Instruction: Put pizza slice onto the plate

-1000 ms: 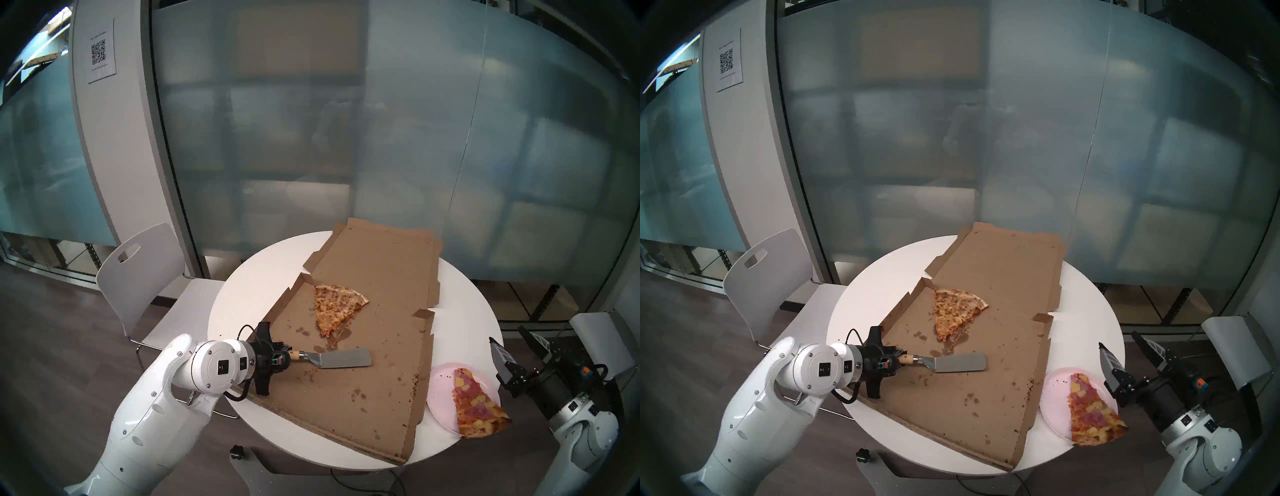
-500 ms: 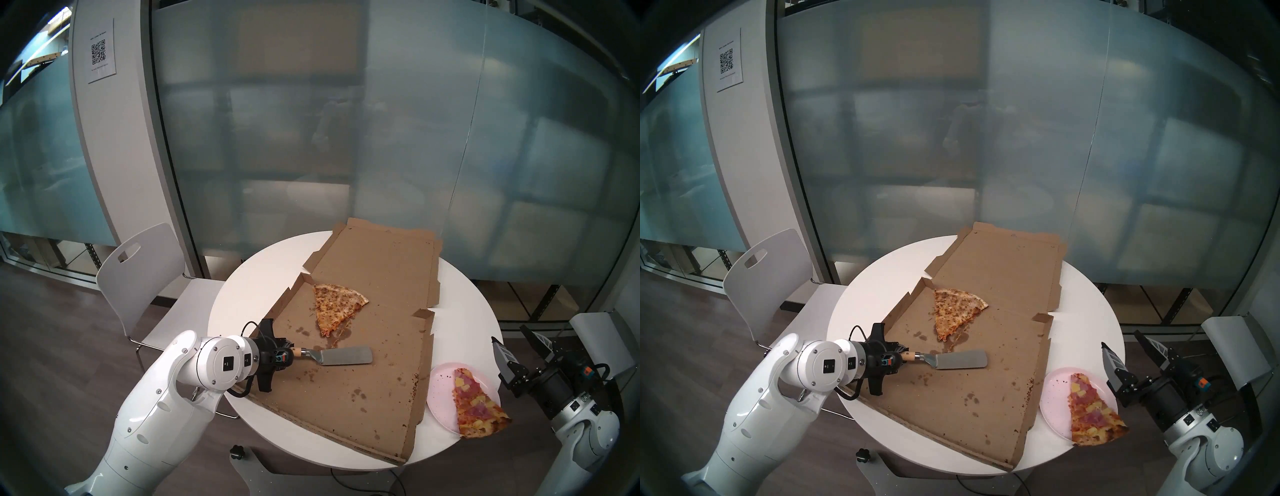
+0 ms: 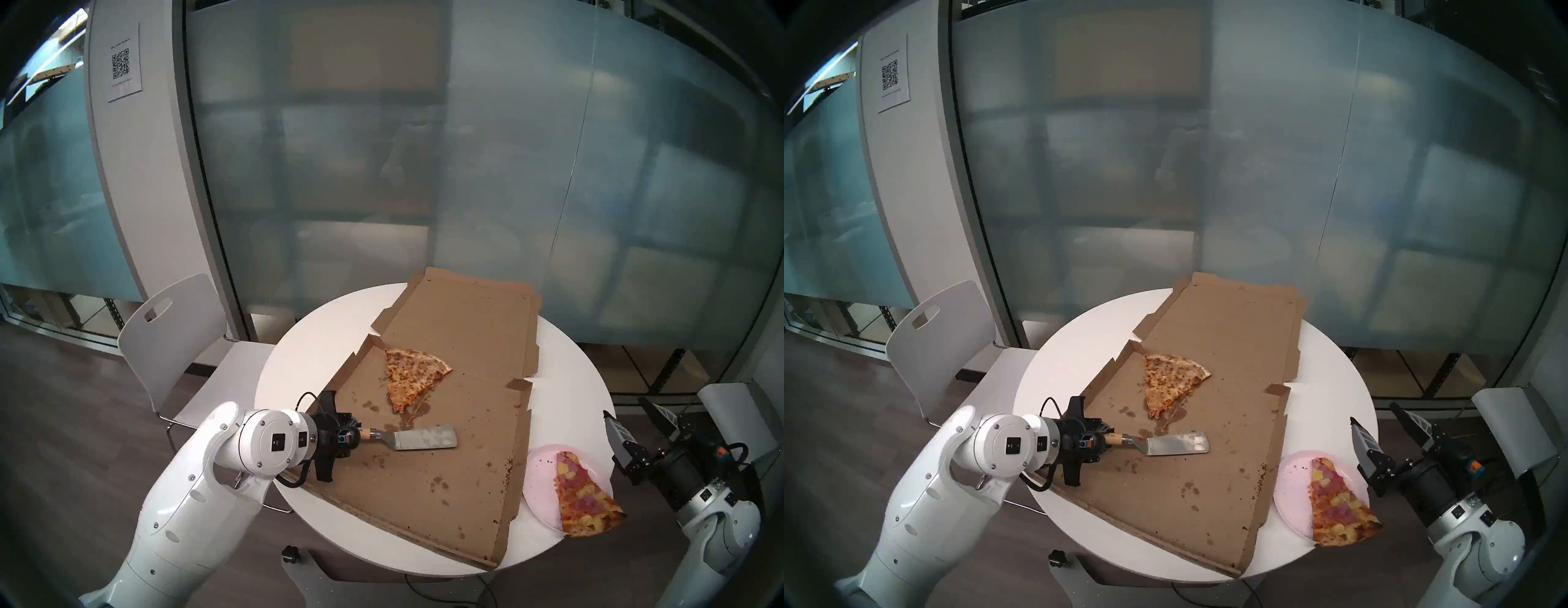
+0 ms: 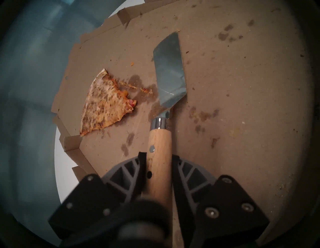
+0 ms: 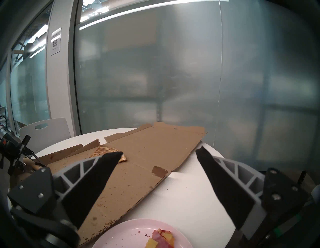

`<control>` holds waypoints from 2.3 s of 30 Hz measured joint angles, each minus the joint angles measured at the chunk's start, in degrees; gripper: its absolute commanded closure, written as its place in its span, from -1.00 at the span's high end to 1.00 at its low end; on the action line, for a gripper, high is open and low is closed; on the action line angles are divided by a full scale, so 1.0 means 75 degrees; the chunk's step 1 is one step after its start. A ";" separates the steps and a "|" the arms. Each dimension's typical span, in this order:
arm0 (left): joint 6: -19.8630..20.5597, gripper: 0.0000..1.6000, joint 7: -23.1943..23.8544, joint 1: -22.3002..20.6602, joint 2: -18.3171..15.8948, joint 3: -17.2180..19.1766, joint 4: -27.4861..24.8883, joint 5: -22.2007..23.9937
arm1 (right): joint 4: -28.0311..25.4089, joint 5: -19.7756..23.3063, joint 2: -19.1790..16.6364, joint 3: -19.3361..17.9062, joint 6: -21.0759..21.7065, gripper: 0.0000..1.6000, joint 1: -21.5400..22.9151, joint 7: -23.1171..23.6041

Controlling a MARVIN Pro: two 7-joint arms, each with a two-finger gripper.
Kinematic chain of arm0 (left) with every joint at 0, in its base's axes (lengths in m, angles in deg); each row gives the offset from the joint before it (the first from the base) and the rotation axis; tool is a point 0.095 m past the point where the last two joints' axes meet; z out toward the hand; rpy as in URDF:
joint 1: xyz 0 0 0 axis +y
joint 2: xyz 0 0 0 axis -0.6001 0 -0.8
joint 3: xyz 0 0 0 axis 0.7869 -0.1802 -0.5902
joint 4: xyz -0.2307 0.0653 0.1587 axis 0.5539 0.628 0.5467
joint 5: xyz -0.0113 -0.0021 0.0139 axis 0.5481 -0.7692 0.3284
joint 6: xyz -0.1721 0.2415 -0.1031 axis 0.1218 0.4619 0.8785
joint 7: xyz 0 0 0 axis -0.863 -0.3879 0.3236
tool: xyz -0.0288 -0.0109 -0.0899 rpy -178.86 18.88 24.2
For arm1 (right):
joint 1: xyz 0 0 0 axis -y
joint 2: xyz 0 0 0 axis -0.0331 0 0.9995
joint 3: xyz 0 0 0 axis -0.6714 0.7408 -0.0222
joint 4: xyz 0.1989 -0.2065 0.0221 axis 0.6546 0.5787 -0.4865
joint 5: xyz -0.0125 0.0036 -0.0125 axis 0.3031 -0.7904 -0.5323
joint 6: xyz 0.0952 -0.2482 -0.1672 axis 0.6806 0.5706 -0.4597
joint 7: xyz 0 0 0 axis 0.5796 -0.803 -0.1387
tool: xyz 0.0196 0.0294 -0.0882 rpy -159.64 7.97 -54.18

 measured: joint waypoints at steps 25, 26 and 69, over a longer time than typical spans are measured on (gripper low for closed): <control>0.0134 1.00 0.0519 0.0333 -0.0087 0.0467 -0.0896 0.0508 | 0.0009 0.0041 0.0014 -0.0045 0.0021 1.00 0.0015 0.0044; 0.0149 1.00 0.0544 0.0352 -0.0088 0.0502 -0.0929 0.0540 | 0.0009 0.0039 0.0013 -0.0038 0.0029 1.00 0.0018 0.0050; -0.0090 1.00 -0.2041 0.2472 0.1860 0.2387 -0.2089 0.2928 | 0.0002 -0.0365 -0.0205 0.0638 0.0317 1.00 0.0279 0.0050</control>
